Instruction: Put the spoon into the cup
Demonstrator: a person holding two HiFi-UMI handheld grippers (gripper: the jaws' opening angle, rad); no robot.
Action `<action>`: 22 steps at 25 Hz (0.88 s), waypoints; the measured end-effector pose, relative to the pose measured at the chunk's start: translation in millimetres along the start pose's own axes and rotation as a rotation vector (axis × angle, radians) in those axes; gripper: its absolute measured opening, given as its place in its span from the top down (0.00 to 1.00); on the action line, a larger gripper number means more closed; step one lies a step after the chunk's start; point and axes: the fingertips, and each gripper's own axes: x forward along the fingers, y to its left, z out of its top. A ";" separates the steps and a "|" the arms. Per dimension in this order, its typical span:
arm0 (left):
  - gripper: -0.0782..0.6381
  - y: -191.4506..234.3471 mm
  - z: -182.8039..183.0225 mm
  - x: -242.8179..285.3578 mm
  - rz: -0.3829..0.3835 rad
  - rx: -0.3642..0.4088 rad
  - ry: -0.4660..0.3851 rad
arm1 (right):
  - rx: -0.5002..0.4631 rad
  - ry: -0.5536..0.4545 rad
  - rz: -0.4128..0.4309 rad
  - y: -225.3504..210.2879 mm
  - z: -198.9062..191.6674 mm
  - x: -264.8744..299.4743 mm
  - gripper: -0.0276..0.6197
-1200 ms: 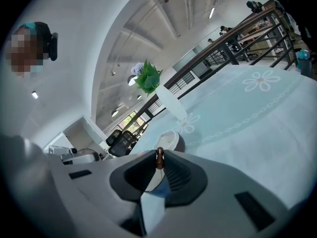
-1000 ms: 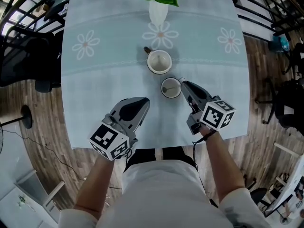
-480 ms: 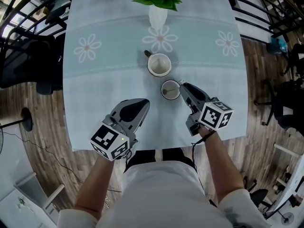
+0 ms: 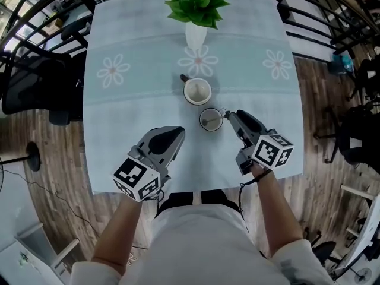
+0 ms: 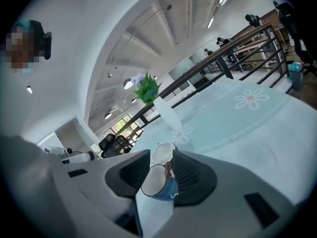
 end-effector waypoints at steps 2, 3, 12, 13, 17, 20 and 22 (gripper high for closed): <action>0.86 -1.6 6.3 -2.5 0.000 0.008 -0.009 | -0.014 -0.019 -0.007 3.1 8.9 -8.4 0.75; 0.86 -2.5 9.4 -4.0 0.000 0.013 -0.013 | -0.024 -0.028 -0.010 5.4 13.1 -12.5 0.75; 0.86 -14.0 38.1 -18.2 -0.001 0.064 -0.044 | -0.164 -0.036 0.035 47.6 33.5 -41.2 0.75; 0.86 -15.5 40.9 -19.9 -0.002 0.070 -0.047 | -0.180 -0.035 0.042 53.1 34.5 -43.5 0.75; 0.86 -18.9 51.1 -24.4 -0.007 0.093 -0.059 | -0.225 -0.049 0.067 72.0 40.7 -51.6 0.75; 0.86 -21.8 58.0 -27.3 -0.013 0.106 -0.068 | -0.253 -0.060 0.085 86.4 45.0 -57.2 0.76; 0.86 -24.9 61.9 -29.5 -0.017 0.114 -0.074 | -0.273 -0.063 0.094 95.9 46.0 -61.1 0.77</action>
